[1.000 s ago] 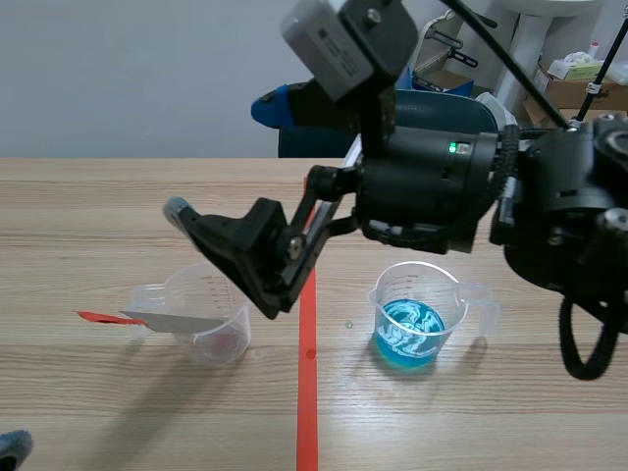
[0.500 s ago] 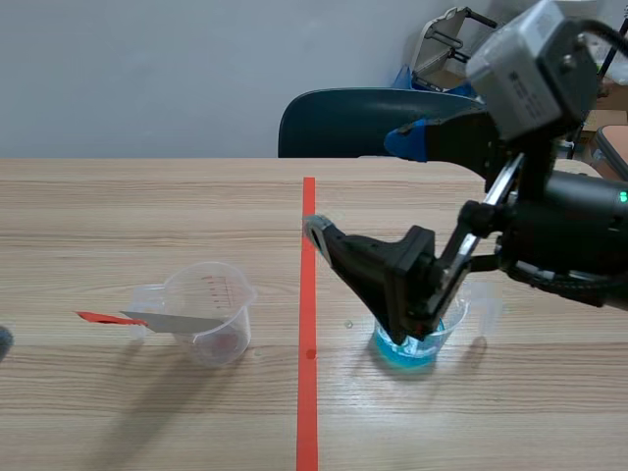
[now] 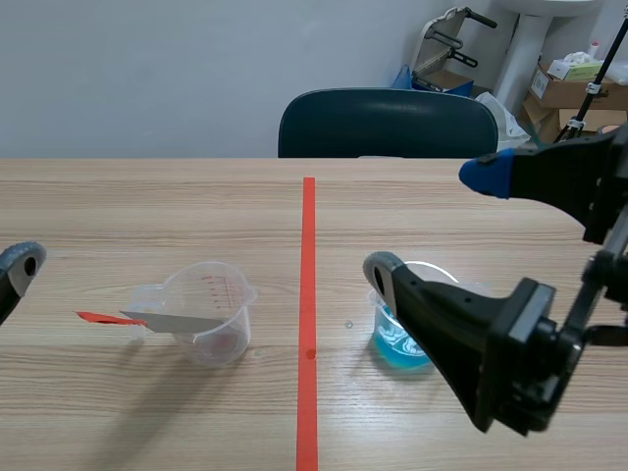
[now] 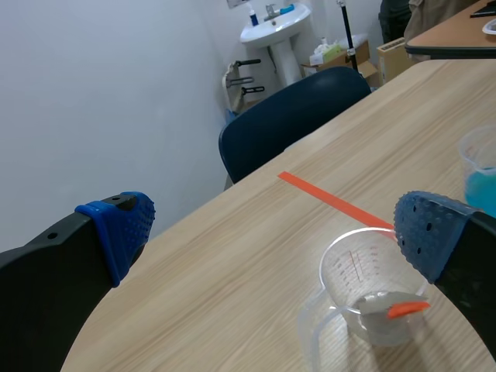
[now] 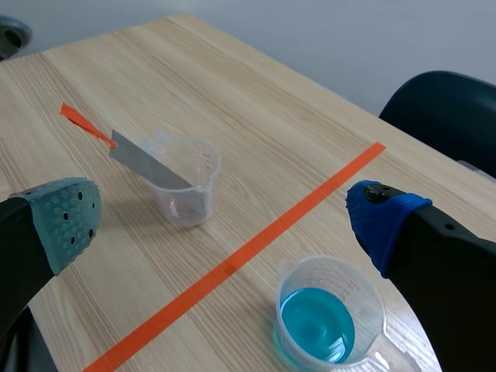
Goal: Do the redox reaction experiment
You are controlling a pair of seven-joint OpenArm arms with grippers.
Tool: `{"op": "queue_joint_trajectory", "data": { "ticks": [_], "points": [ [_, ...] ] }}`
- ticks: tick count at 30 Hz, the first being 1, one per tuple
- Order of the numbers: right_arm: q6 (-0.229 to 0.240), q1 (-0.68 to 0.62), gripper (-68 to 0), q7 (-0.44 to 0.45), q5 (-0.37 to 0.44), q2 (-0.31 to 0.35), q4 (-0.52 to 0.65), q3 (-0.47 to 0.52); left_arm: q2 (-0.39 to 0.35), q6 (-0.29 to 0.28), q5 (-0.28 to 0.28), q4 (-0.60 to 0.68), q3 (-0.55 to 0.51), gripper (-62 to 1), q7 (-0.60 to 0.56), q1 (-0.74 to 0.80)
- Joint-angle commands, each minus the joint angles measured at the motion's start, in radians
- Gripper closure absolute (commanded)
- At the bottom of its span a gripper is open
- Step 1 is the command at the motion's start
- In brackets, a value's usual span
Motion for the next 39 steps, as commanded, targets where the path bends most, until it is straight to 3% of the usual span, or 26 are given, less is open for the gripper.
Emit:
{"op": "queue_joint_trajectory", "data": {
  "ticks": [1, 4, 9, 16, 30, 39],
  "points": [
    [-0.002, -0.011, -67.9, 0.021, 0.014, 0.002, 0.017, 0.032, 0.008, -0.004, 0.0, 0.006, -0.002, -62.3, 0.0, -0.015],
    [-0.001, -0.075, -67.9, 0.022, 0.042, -0.001, 0.031, 0.101, 0.01, -0.014, 0.036, 0.006, -0.002, -62.3, 0.002, -0.043],
    [-0.001, -0.154, -67.9, 0.029, 0.082, -0.001, 0.043, 0.22, 0.01, -0.014, 0.038, 0.005, -0.002, -62.3, 0.054, -0.079],
    [0.0, -0.26, -67.9, 0.061, 0.116, -0.001, 0.043, 0.321, 0.009, -0.034, -0.038, 0.004, -0.002, -62.3, 0.076, -0.092],
    [0.0, -0.299, -67.9, 0.073, 0.115, -0.051, 0.043, 0.369, 0.009, -0.029, -0.018, -0.063, -0.001, -62.3, 0.064, -0.037],
    [0.0, -0.299, -67.9, 0.069, 0.115, -0.051, 0.043, 0.369, 0.009, -0.027, -0.018, -0.068, -0.001, -62.3, -0.09, 0.075]
  ]
}}
